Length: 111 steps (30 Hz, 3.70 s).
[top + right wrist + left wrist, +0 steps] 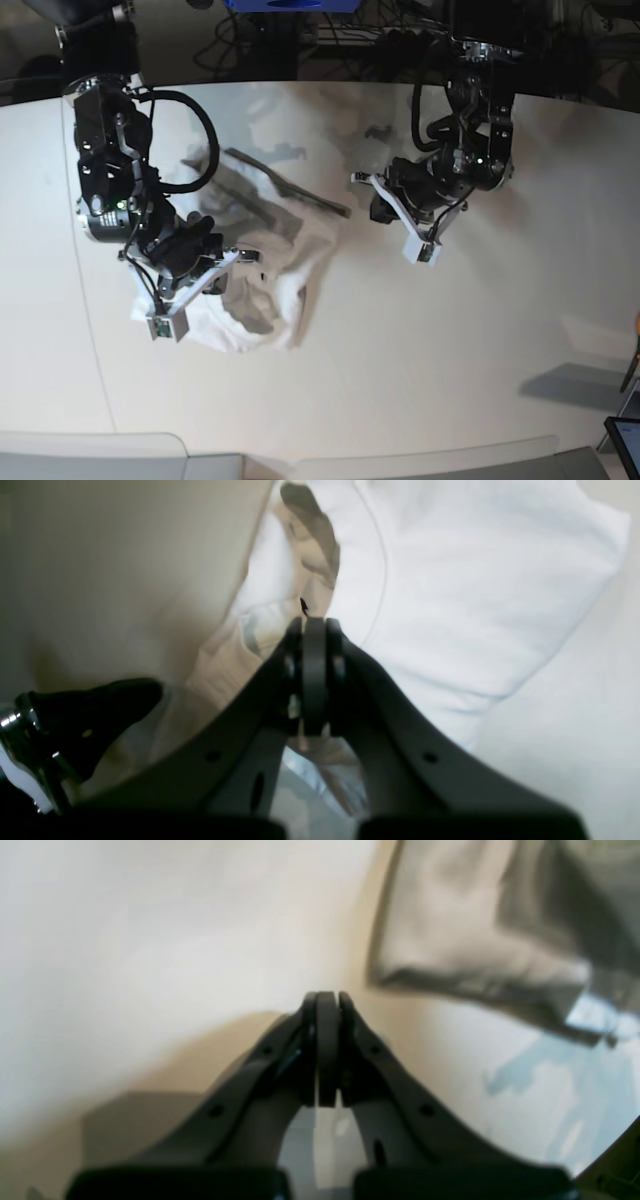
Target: Fold the T-shirt properly
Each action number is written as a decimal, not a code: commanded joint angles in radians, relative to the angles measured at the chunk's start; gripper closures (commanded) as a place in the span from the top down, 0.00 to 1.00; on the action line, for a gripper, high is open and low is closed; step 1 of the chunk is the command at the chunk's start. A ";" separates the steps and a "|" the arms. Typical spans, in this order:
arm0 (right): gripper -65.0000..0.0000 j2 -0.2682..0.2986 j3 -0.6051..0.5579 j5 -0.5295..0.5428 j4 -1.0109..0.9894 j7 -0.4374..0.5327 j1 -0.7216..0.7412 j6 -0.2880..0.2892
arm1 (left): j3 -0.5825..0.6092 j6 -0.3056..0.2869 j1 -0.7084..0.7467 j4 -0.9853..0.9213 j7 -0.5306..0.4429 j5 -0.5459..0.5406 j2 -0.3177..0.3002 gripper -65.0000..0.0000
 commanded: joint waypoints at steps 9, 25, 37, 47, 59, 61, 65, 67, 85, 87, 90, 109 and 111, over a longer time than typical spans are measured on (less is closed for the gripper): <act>0.09 0.000 -0.001 0.007 -0.025 0.018 -0.023 0.003 | 0.080 0.001 -0.097 -0.087 -0.013 -0.012 0.023 0.00; 0.32 0.156 0.148 0.078 0.005 0.228 -0.053 0.003 | 0.069 0.001 0.093 0.105 -0.013 -0.012 0.019 0.00; 0.01 0.296 0.162 0.059 -0.316 0.288 0.123 0.377 | 0.079 0.002 0.098 0.097 -0.013 0.079 0.086 0.00; 0.02 0.253 0.078 -0.180 -0.746 0.409 0.303 0.629 | 0.080 -0.001 0.038 -0.043 -0.013 0.159 0.168 0.00; 0.02 0.185 0.046 -0.272 -0.784 0.407 0.241 0.672 | 0.080 0.001 -0.128 -0.215 -0.053 0.162 0.198 0.00; 0.02 0.185 0.046 -0.272 -0.783 0.397 0.223 0.672 | 0.080 0.001 -0.169 -0.245 -0.053 0.162 0.198 0.00; 0.02 0.191 0.049 -0.272 -0.729 0.392 0.159 0.670 | 0.082 0.001 -0.265 -0.313 -0.053 0.162 0.198 0.00; 0.02 0.193 0.049 -0.272 -0.687 0.378 0.123 0.670 | 0.099 0.001 -0.320 -0.359 -0.056 0.162 0.200 0.00; 0.02 0.162 0.158 -0.355 -0.354 0.242 -0.092 0.627 | 0.270 0.004 -0.605 -0.641 -0.289 0.160 0.198 0.00; 0.02 0.158 0.158 -0.444 -0.339 0.243 -0.096 0.603 | 0.270 0.018 -0.613 -0.607 -0.289 0.154 0.172 0.00; 0.02 0.153 0.159 -0.551 -0.313 0.249 -0.113 0.603 | 0.270 0.025 -0.604 -0.525 -0.283 0.151 0.135 0.00; 0.02 0.027 0.282 -0.711 -0.035 0.377 -0.190 0.607 | 0.068 0.021 -0.021 0.296 -0.062 0.048 0.137 0.00; 0.02 0.012 0.282 -0.709 -0.026 0.377 -0.194 0.607 | 0.117 0.016 -0.019 0.296 -0.090 -0.002 0.128 0.00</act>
